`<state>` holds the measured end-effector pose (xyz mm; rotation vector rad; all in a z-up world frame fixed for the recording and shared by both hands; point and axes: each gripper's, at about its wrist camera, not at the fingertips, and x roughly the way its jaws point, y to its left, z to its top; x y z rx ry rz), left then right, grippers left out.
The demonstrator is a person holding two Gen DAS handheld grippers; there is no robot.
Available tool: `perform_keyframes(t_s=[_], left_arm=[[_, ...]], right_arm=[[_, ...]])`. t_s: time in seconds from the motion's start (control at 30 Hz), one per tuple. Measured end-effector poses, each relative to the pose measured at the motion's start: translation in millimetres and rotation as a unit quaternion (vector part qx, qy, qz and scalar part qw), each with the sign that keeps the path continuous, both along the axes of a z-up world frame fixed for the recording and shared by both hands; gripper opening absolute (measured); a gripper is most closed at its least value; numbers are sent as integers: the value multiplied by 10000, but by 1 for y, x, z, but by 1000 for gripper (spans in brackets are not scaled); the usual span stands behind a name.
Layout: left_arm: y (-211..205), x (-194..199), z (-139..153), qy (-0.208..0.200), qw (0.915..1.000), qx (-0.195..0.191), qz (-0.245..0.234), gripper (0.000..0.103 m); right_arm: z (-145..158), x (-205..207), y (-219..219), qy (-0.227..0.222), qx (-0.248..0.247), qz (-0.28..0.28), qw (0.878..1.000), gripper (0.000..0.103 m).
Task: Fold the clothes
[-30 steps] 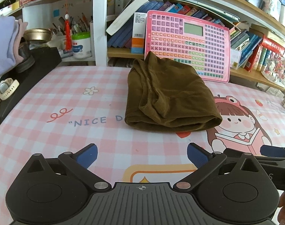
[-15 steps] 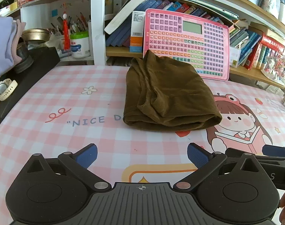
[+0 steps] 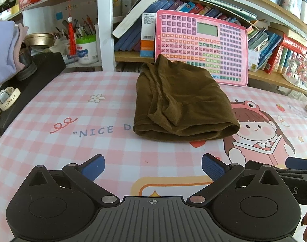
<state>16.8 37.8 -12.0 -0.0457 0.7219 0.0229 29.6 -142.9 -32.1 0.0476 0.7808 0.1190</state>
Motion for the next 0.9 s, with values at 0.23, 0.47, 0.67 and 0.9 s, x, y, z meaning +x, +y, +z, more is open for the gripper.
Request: perform_keyframes(t_s=[0.23, 0.47, 0.67, 0.9], left_arm=[[1, 0, 1, 26, 10000, -3, 13, 103], [0, 0, 1, 42, 10000, 16, 17, 103], [0, 1, 1, 66, 10000, 4, 37, 103], [0, 1, 0, 105, 9999, 28, 73, 103]], right_arm=[[0, 0, 1, -5, -16, 18, 10000, 91], [0, 0, 1, 17, -13, 12, 10000, 91], [0, 0, 1, 11, -17, 16, 10000, 91], [0, 0, 1, 25, -3, 23, 10000, 91]])
